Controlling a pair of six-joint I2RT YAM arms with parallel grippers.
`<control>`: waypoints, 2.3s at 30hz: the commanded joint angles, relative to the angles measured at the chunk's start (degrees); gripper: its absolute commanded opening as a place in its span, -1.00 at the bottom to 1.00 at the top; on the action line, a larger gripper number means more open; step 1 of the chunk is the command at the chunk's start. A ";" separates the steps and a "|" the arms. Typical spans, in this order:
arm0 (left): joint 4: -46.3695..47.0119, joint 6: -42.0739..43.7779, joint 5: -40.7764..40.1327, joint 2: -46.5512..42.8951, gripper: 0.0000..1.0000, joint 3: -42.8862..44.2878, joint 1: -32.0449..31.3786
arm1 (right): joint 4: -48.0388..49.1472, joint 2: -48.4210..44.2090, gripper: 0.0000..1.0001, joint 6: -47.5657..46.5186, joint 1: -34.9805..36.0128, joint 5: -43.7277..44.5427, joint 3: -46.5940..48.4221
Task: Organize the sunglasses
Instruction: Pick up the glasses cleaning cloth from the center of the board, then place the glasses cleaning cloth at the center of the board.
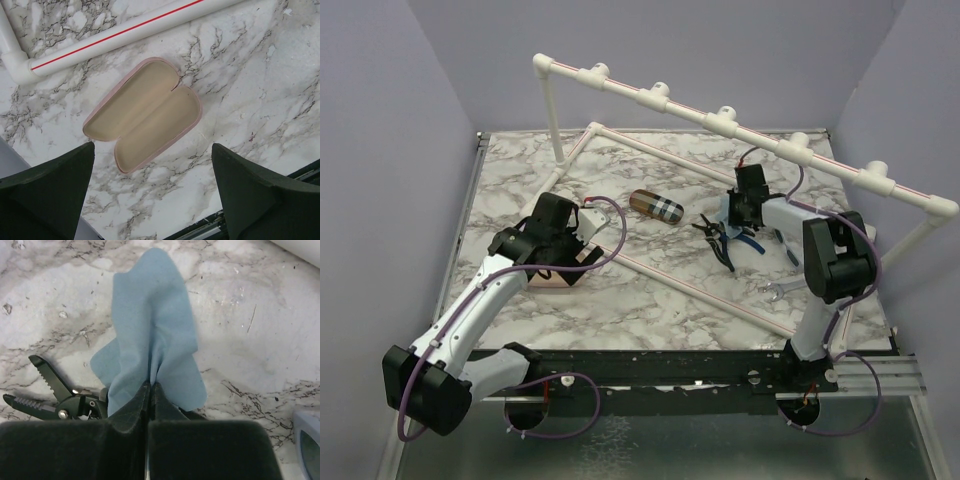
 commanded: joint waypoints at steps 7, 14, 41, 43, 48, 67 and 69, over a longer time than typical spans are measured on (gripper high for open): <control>0.47 0.14 1.76 -0.35 0.98 1.49 0.23 | 2.22 -13.51 -0.99 -4.61 0.10 -2.47 -5.73; 0.49 0.09 2.80 0.51 0.98 2.45 0.23 | 1.83 -19.99 -0.99 -5.42 1.11 -5.58 -9.32; -9.88 14.07 17.56 -0.63 0.91 4.39 0.23 | 28.63 -24.04 -0.99 25.22 41.80 -32.16 -25.23; -9.76 15.17 17.41 -0.31 0.88 3.34 0.23 | 29.42 -21.44 -0.99 27.06 41.71 -28.91 -25.64; -8.70 17.16 16.18 -0.16 0.85 1.33 0.14 | 26.01 -18.29 -0.99 26.47 40.17 -19.83 -23.90; -8.98 26.38 15.85 -6.38 0.75 -5.50 -1.99 | -0.80 -28.84 0.04 13.22 36.18 -7.13 -20.63; -8.70 29.16 16.72 -9.85 0.75 -8.99 -2.95 | -1.77 -29.56 0.04 14.94 38.38 -5.28 -22.70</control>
